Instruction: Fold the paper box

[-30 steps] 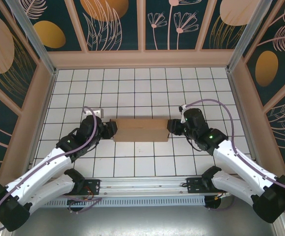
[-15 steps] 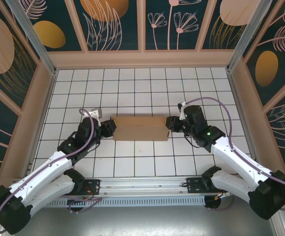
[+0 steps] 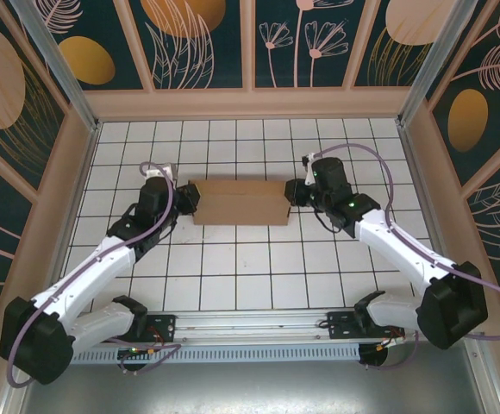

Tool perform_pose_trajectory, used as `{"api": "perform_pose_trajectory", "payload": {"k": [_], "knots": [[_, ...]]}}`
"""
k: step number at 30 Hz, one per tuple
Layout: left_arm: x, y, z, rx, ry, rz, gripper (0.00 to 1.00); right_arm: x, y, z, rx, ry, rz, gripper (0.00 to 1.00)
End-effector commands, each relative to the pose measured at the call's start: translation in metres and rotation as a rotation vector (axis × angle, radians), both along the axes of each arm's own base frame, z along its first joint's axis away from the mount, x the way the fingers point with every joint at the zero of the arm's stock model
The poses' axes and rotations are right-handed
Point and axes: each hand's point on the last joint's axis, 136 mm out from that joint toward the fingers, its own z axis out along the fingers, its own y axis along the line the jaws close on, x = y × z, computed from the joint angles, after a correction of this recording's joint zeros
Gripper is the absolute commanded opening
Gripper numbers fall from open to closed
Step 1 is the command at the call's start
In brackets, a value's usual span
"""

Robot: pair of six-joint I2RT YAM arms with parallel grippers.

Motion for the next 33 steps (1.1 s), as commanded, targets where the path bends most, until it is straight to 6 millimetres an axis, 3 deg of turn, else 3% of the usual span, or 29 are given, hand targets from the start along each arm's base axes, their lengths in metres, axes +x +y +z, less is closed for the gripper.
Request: {"api": "perform_pose_trajectory", "payload": {"k": [1,3,10,13,21,26,28,30,33], "knots": [[0.011,-0.03,0.044,-0.04,-0.153,-0.133,0.23,0.005,0.034,0.048,0.107,-0.175,0.146,0.17],[0.01,-0.027,0.038,-0.049,-0.163,-0.118,0.22,0.004,0.033,0.041,0.12,-0.188,0.144,0.16],[-0.03,-0.007,-0.053,-0.157,0.005,-0.042,0.17,-0.029,0.018,-0.037,0.094,-0.086,0.123,0.15],[-0.045,0.0,-0.077,-0.181,0.072,-0.017,0.17,-0.048,0.02,-0.063,0.061,-0.034,0.131,0.19],[-0.064,0.008,-0.1,-0.185,0.156,-0.001,0.24,-0.065,0.014,-0.072,0.032,0.015,0.104,0.26],[-0.071,0.007,-0.117,-0.169,0.213,-0.006,0.36,-0.075,0.009,-0.09,0.023,0.088,0.089,0.34],[-0.073,0.008,-0.122,-0.16,0.233,-0.002,0.45,-0.074,0.006,-0.092,0.024,0.092,0.078,0.37],[-0.072,0.007,-0.121,-0.153,0.238,-0.002,0.54,-0.072,0.003,-0.095,0.028,0.114,0.067,0.4],[-0.066,0.008,-0.103,-0.146,0.198,-0.001,0.62,-0.069,-0.001,-0.094,0.02,0.113,0.052,0.48]]}}
